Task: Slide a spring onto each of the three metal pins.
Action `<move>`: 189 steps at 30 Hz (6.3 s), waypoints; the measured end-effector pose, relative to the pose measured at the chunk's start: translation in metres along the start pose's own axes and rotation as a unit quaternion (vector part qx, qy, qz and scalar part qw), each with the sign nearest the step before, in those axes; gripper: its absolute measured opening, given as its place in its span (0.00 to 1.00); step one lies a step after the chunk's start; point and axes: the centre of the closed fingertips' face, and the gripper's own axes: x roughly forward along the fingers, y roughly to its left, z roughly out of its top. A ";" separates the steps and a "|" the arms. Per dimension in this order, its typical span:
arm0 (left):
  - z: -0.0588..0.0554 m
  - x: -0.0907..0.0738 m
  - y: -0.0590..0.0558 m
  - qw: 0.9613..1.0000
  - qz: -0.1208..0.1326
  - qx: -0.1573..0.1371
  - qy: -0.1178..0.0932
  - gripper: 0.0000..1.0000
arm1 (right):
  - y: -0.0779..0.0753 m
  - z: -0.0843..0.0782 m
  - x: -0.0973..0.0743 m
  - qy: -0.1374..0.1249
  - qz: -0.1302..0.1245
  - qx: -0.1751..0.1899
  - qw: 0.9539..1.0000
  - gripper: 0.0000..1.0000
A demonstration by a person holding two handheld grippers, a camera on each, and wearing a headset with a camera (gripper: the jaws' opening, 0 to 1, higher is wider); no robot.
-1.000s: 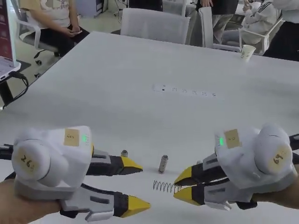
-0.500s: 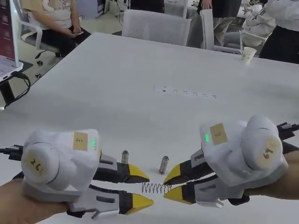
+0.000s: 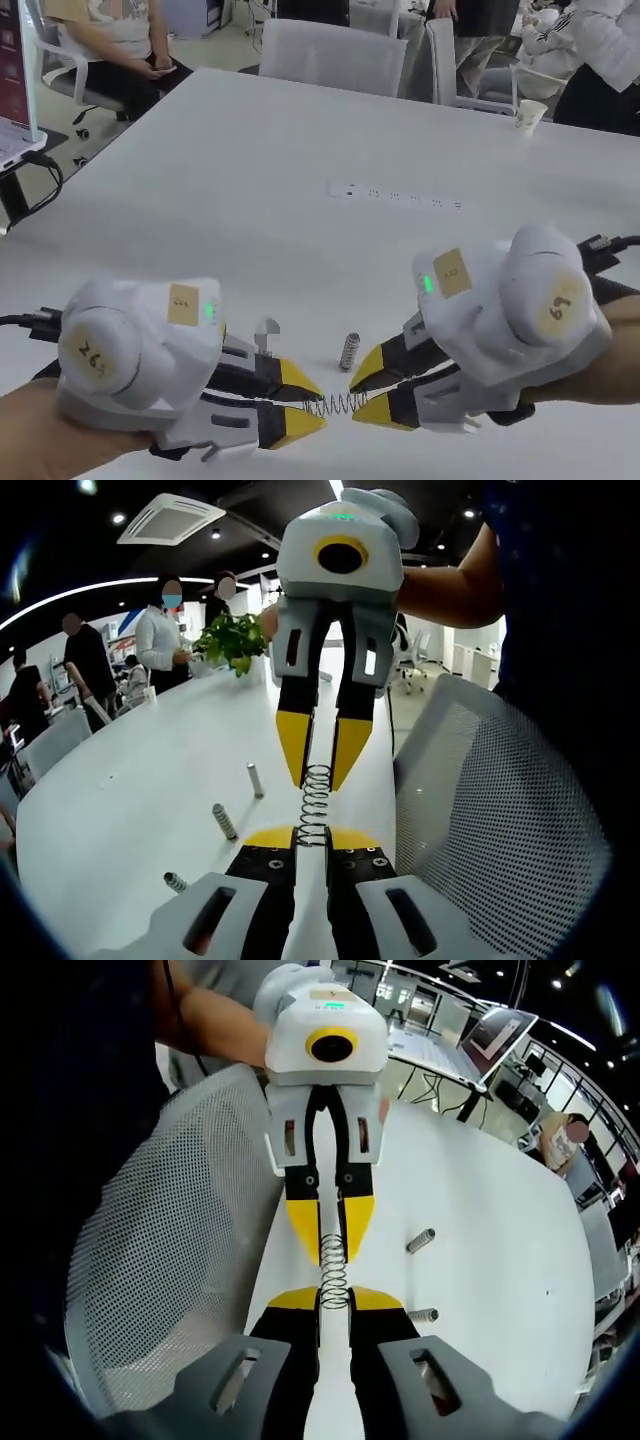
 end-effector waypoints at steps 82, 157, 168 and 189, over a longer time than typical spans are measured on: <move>-0.008 -0.018 0.016 0.998 0.026 -0.039 -0.028 0.29 | -0.015 0.021 -0.006 0.043 0.028 0.001 0.999 0.08; -0.046 -0.074 0.043 0.979 0.157 -0.119 -0.043 0.73 | -0.093 -0.125 -0.007 0.168 -0.010 0.130 0.977 0.08; -0.047 -0.076 0.042 0.979 0.157 -0.120 -0.041 0.72 | -0.091 -0.132 0.005 0.172 -0.005 0.133 0.976 0.08; -0.045 -0.075 0.040 0.980 0.154 -0.118 -0.040 0.70 | -0.085 -0.153 0.035 0.187 -0.006 0.137 0.973 0.09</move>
